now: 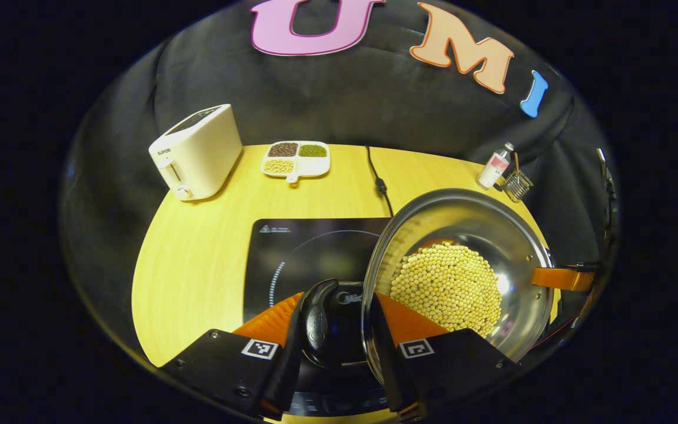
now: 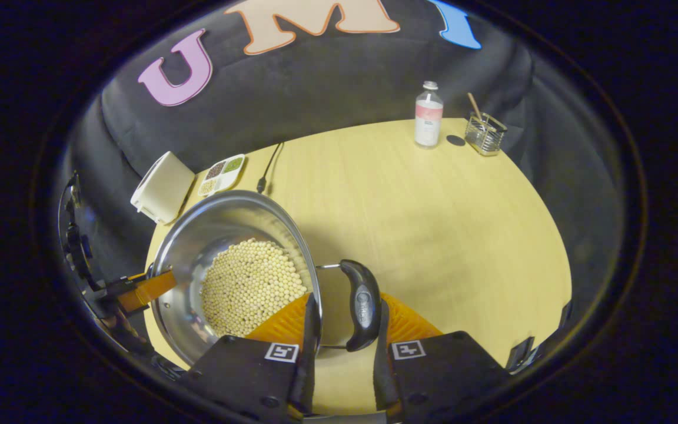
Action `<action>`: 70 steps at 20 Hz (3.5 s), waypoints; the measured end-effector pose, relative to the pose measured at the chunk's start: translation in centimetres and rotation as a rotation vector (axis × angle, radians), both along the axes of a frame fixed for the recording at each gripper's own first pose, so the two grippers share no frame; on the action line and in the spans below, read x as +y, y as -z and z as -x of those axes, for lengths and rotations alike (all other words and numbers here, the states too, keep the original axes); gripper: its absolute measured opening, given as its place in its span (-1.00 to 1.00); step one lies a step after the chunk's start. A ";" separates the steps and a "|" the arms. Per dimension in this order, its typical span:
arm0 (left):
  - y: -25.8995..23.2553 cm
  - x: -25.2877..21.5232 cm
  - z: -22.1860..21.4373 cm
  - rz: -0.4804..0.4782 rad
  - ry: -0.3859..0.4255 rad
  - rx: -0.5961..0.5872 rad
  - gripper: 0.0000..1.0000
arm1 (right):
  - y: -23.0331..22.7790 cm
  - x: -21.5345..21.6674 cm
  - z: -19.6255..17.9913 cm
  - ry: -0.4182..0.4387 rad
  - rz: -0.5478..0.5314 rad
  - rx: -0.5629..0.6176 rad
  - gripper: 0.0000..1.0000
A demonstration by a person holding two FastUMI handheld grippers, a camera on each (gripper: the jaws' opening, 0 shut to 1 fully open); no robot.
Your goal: First push the handle of the pot to place it horizontally, then grasp the pot with both hands and set it on the induction cooktop.
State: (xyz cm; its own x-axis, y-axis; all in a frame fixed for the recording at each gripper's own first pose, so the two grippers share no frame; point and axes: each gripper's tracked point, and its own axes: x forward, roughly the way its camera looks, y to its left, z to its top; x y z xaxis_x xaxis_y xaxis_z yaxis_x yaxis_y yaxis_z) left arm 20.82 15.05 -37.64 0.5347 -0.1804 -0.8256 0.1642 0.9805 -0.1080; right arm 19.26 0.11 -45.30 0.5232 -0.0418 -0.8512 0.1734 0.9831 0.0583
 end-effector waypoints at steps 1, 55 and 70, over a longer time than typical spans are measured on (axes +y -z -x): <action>0.0 1.0 0.1 -0.004 -0.003 -0.004 0.20 | 0.1 0.4 0.0 -0.010 0.003 0.005 -0.15; -26.0 -9.9 12.7 -0.011 -0.116 -0.627 0.53 | -8.9 0.5 -4.9 -0.182 -0.156 -0.655 0.51; -34.6 -11.7 24.0 0.070 0.004 -0.930 0.75 | -21.4 1.4 8.7 -0.169 0.126 -1.046 0.56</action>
